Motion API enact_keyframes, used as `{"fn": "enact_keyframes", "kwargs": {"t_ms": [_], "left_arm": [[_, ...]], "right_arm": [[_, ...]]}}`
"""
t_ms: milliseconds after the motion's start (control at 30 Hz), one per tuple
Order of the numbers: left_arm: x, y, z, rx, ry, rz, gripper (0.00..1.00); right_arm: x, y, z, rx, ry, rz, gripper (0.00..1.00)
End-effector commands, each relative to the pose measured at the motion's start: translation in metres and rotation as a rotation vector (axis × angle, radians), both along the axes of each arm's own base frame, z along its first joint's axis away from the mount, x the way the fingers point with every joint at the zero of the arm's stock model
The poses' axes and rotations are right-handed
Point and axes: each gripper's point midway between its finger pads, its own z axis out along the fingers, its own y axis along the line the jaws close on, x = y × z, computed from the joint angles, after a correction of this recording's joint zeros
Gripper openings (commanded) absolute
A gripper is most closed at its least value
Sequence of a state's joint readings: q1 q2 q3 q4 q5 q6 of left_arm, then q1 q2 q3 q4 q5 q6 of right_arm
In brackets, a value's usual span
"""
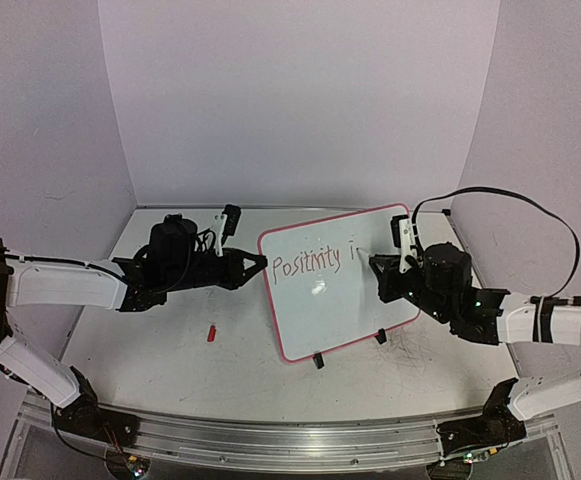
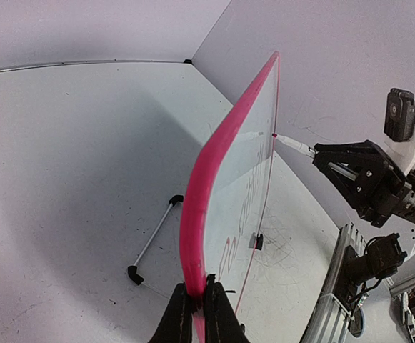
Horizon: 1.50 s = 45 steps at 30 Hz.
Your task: Write a sentence on the whiteboard
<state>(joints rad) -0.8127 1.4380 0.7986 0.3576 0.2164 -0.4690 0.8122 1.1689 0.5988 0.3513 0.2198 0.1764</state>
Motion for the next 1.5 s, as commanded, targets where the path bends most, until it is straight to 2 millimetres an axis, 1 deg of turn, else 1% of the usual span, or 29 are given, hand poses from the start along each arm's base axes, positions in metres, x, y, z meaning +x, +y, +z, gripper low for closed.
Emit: {"fn": "enact_keyframes", "kwargs": {"t_ms": [0,200,533,767,1467], "left_arm": [[0.009,0.006,0.019,0.002,-0.062,0.040,0.00],[0.009,0.004,0.017,0.005,-0.059,0.038,0.00],[0.007,0.005,0.017,0.001,-0.055,0.037,0.00],[0.008,0.003,0.017,0.001,-0.055,0.033,0.00],[0.009,0.002,0.018,0.004,-0.059,0.033,0.00]], "right_arm": [[0.009,0.003,0.028,0.053,-0.063,-0.018,0.00],[0.011,0.004,0.031,0.052,-0.076,-0.022,0.00],[0.018,0.002,0.027,0.036,-0.075,-0.046,0.00],[0.018,0.002,0.025,0.032,-0.072,-0.048,0.00],[-0.002,-0.006,-0.014,0.010,0.040,-0.009,0.00]]}}
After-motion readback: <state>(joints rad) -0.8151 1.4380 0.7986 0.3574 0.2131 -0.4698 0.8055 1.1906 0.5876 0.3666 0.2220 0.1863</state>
